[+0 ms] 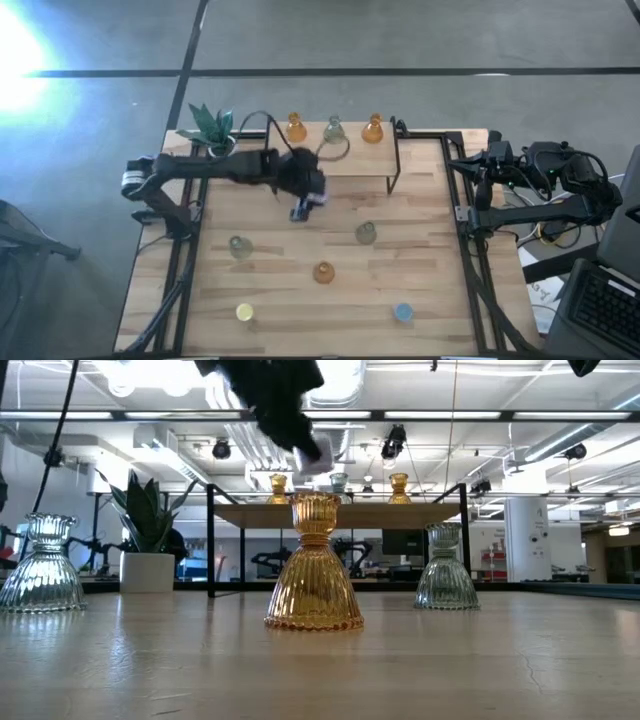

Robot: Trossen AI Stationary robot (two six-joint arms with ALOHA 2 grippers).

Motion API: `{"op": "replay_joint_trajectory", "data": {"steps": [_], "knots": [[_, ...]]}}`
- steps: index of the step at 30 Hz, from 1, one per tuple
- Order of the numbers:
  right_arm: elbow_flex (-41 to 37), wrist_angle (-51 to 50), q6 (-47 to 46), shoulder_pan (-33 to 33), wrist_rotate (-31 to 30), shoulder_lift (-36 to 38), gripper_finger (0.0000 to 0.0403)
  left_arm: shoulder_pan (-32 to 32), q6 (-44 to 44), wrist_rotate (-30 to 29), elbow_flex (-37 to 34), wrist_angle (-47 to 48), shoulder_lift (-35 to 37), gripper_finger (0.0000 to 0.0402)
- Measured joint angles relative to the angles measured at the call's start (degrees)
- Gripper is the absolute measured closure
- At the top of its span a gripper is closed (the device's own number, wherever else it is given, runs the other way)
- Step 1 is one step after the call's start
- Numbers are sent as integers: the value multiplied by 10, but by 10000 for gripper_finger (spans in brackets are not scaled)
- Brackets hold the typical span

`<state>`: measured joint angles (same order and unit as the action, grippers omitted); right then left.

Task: Pick & Place candle stick holders
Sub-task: Put the purple scented candle on the shelf

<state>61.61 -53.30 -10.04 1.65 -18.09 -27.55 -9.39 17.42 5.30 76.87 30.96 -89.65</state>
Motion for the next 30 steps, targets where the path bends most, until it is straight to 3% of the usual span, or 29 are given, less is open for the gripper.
{"op": "replay_joint_trajectory", "data": {"steps": [8, 13, 30], "knots": [[0, 0, 0, 0, 0, 0, 394, -64, -156, -77, 147, 95, -33, 164], [0, 0, 0, 0, 0, 0, 394, -103, -198, -98, 207, 127, -57, 164], [0, 0, 0, 0, 0, 0, 394, -126, -224, -178, 223, 182, -110, 164]]}}
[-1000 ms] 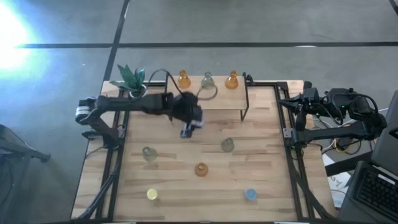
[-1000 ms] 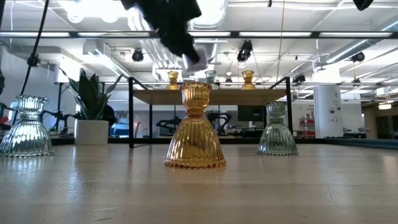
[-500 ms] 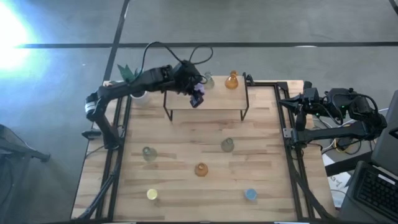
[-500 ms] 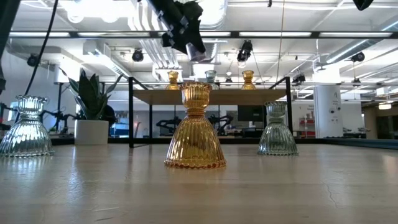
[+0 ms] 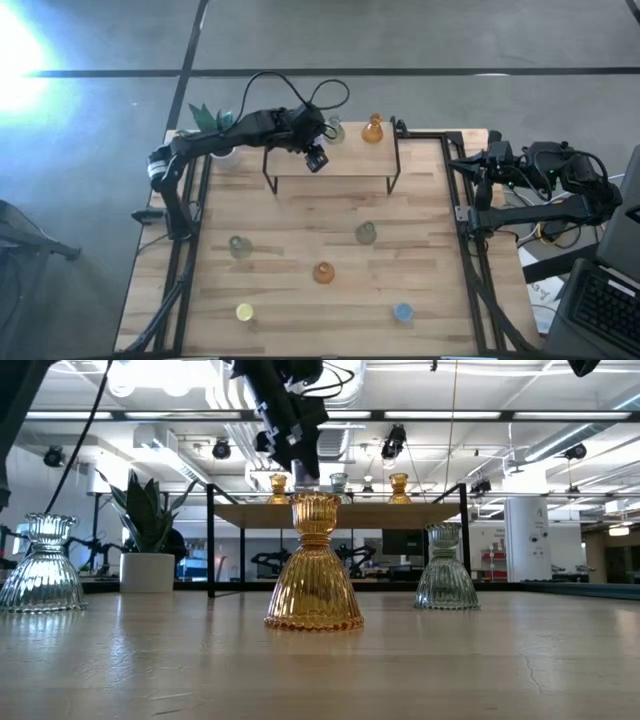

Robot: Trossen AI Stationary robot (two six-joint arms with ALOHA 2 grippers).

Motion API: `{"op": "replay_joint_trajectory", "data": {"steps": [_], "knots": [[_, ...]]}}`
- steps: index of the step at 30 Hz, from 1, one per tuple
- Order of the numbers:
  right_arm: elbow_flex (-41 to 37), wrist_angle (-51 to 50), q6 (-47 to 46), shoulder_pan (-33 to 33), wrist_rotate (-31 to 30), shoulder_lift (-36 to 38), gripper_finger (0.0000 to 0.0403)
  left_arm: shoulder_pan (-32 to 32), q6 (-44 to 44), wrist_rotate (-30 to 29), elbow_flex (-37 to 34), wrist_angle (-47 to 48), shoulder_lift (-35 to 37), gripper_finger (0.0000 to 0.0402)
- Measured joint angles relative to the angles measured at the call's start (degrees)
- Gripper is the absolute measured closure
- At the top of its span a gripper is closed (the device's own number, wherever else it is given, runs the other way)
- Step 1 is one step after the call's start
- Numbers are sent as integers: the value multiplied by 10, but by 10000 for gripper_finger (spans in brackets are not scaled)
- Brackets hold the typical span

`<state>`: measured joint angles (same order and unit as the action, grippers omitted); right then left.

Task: Pick & Place candle stick holders
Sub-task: Put the purple scented candle on the shelf

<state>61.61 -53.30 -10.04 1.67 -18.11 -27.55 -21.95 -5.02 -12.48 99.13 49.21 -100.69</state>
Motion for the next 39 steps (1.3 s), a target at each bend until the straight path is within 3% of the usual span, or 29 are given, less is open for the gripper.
{"op": "replay_joint_trajectory", "data": {"steps": [24, 32, 39], "knots": [[0, 0, 0, 0, 0, 0, 394, -31, -30, 15, -30, 6, -22, 164], [0, 0, 0, 0, 0, 0, 394, -22, -50, -3, -42, 34, 25, 164], [0, 0, 0, 0, 0, 0, 394, -24, -82, -13, -131, 21, 96, 164]]}}
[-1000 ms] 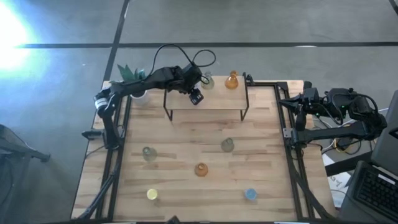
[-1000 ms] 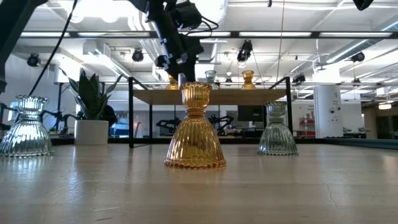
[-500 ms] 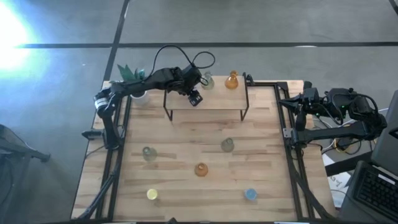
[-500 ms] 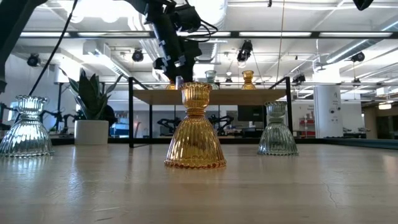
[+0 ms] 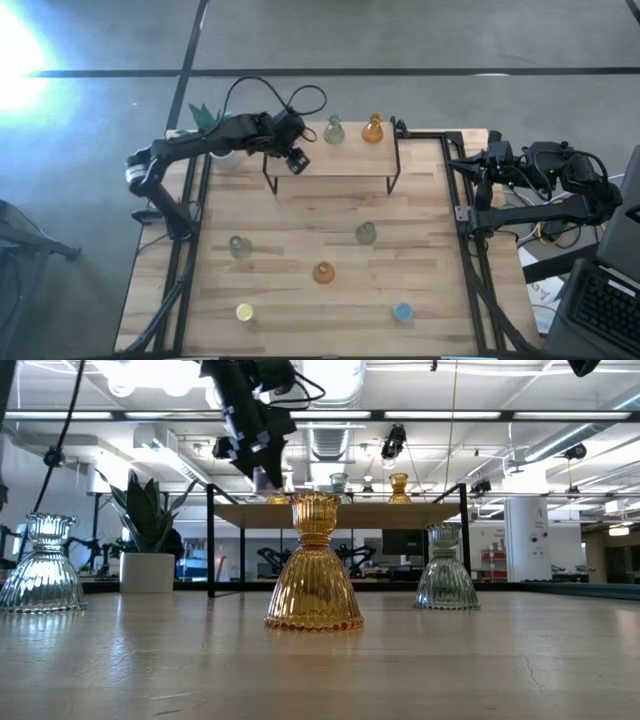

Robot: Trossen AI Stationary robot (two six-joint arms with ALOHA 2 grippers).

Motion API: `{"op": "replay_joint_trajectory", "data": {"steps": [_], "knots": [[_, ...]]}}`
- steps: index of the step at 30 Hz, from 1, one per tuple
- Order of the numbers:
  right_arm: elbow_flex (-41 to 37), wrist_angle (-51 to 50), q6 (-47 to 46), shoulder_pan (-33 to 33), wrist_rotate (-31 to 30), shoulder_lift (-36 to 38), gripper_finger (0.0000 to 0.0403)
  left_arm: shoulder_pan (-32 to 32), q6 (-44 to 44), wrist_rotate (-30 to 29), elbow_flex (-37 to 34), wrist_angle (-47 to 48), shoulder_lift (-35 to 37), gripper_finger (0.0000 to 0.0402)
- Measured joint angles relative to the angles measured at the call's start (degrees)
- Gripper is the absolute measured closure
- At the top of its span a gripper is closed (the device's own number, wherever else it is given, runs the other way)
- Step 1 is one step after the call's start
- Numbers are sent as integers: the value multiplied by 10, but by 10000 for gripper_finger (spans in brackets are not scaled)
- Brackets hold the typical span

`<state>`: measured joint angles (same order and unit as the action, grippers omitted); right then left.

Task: Pick & Place candle stick holders
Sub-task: Put the purple scented candle on the shelf

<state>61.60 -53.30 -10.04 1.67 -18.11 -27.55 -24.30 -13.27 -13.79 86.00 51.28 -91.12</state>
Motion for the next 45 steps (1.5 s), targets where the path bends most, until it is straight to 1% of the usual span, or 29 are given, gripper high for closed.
{"op": "replay_joint_trajectory", "data": {"steps": [7, 10, 14, 20, 30, 32, 37, 39, 42, 45], "knots": [[0, 0, 0, 0, 0, 0, 394, -9, -33, -4, -104, -67, 71, 164], [0, 0, 0, 0, 0, 0, 394, -20, -36, -10, -127, -79, 88, 164], [0, 0, 0, 0, 0, 0, 394, -38, -38, -14, -142, -79, 92, 164], [0, 0, 0, 0, 0, 0, 394, -51, -34, -12, -143, -83, 90, 164], [0, 0, 0, 0, 0, 0, 394, -52, -27, -7, -143, -91, 89, 164], [0, 0, 0, 0, 0, 0, 394, -52, -24, 2, -143, -101, 89, 164], [0, 0, 0, 0, 0, 0, 394, -51, 13, 69, -143, -174, 89, 164], [0, 0, 0, 0, 0, 0, 394, -51, 15, 84, -143, -197, 86, 164], [0, 0, 0, 0, 0, 0, 394, -51, 27, 90, -131, -191, 72, 164], [0, 0, 0, 0, 0, 0, 394, -45, 51, 90, -100, -166, 46, 164]]}}
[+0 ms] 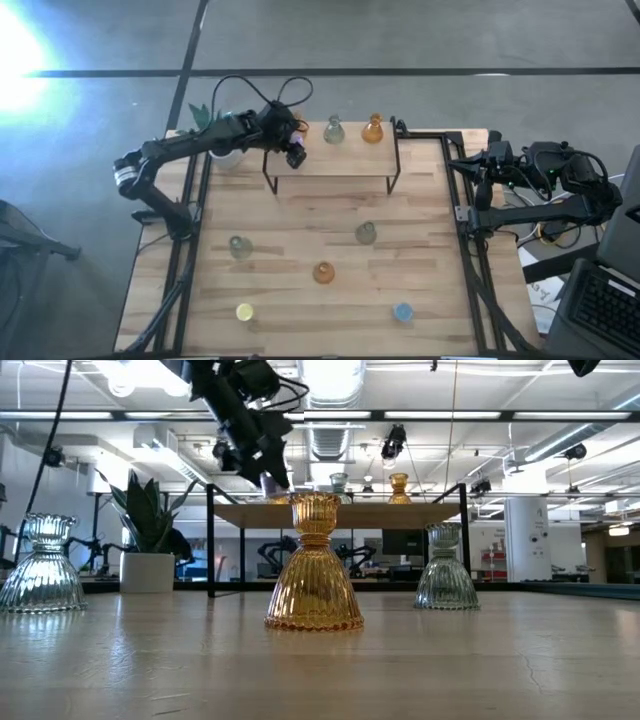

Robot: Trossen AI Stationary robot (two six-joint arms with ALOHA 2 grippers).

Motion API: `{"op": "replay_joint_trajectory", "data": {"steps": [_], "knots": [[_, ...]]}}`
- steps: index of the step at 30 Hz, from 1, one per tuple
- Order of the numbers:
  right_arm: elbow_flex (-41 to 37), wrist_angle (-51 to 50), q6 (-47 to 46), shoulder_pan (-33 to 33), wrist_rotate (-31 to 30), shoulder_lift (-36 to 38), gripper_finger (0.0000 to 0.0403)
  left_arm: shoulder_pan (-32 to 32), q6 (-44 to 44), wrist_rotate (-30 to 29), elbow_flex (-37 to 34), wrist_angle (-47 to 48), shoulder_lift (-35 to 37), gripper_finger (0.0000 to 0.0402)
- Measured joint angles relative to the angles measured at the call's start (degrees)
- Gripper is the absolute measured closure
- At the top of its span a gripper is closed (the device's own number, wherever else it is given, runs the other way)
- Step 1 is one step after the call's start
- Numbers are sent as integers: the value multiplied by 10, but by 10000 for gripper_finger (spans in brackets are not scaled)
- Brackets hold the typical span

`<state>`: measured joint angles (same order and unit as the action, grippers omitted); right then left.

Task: Pick & Place candle stick holders
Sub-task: Put the purple scented candle on the shelf

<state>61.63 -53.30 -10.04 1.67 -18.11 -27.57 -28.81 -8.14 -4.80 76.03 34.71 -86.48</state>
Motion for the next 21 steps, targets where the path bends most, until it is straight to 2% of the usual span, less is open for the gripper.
{"op": "replay_joint_trajectory", "data": {"steps": [8, 12, 21], "knots": [[0, 0, 0, 0, 0, 0, 394, 14, 64, 2, 114, 80, -87, 164], [0, 0, 0, 0, 0, 0, 394, 14, 86, -16, 158, 121, -122, 164], [0, 0, 0, 0, 0, 0, 394, 15, 111, -15, 191, 134, -164, 164]]}}
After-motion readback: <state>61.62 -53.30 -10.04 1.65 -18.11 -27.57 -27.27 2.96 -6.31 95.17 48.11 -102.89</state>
